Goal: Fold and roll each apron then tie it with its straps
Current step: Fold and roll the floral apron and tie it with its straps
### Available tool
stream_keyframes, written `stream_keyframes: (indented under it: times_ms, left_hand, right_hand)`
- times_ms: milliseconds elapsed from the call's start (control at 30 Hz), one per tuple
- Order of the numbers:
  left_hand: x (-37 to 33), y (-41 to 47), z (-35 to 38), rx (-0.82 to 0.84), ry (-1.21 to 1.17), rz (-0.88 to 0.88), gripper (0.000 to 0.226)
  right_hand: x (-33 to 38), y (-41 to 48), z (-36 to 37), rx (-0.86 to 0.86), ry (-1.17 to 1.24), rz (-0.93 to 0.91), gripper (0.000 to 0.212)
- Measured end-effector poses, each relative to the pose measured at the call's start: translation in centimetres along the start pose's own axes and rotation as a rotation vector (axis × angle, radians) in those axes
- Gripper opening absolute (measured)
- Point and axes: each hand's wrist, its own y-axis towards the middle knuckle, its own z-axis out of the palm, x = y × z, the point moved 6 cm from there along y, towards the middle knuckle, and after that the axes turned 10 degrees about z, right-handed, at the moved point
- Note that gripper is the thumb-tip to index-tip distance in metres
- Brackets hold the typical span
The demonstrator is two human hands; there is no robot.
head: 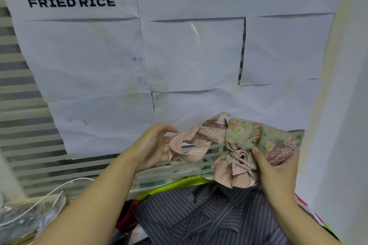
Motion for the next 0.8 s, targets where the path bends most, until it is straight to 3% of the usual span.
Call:
stream_keyframes:
  times_ms: [67, 100, 167, 233, 267, 333, 467, 567, 700, 800]
  left_hand:
    - [0.2, -0.1, 0.3, 0.048, 0.365, -0.068, 0.069]
    - [0.1, -0.2, 0.9, 0.072, 0.524, -0.076, 0.079]
    - [-0.1, 0.0, 2.5, 0.088, 0.697, -0.006, 0.064]
    - [-0.3, 0.6, 2.8, 0.015, 0.756, 0.109, 0.023]
    - [-0.2, 0.7, 2.5, -0.046, 0.705, 0.126, 0.012]
    - [0.6, 0.9, 1.7, -0.115, 0.424, 0.058, 0.012]
    - [1.1, -0.5, 2.8, 0.005, -0.194, -0.043, 0.028]
    - [-0.1, -1.2, 4.2, 0.067, -0.535, 0.092, 0.041]
    - [-0.8, -1.7, 4.7, 0.042, -0.812, 0.214, 0.058]
    - [-1.1, -2.1, 5.5, 0.113, -0.794, 0.237, 0.079]
  right_hand:
    - [0.9, 0.1, 0.3, 0.028, -0.057, -0.057, 0.053]
    - [1.2, 0.1, 0.5, 0.043, -0.08, -0.077, 0.053]
    - [1.5, 0.0, 1.1, 0.085, -0.115, -0.097, 0.056]
    - [1.8, 0.0, 1.3, 0.111, -0.12, -0.112, 0.058]
    - [2.0, 0.1, 1.2, 0.114, -0.116, -0.12, 0.058]
    - [2.2, 0.3, 0.8, 0.118, -0.111, -0.128, 0.057]
    - [2.4, 0.4, 0.1, 0.129, -0.112, -0.128, 0.057]
    - [2.3, 0.4, 0.1, 0.142, -0.101, -0.117, 0.052]
    - [1.6, 0.2, 0.5, 0.206, -0.093, -0.066, 0.061]
    - [1.1, 0.1, 0.5, 0.225, -0.047, -0.029, 0.057]
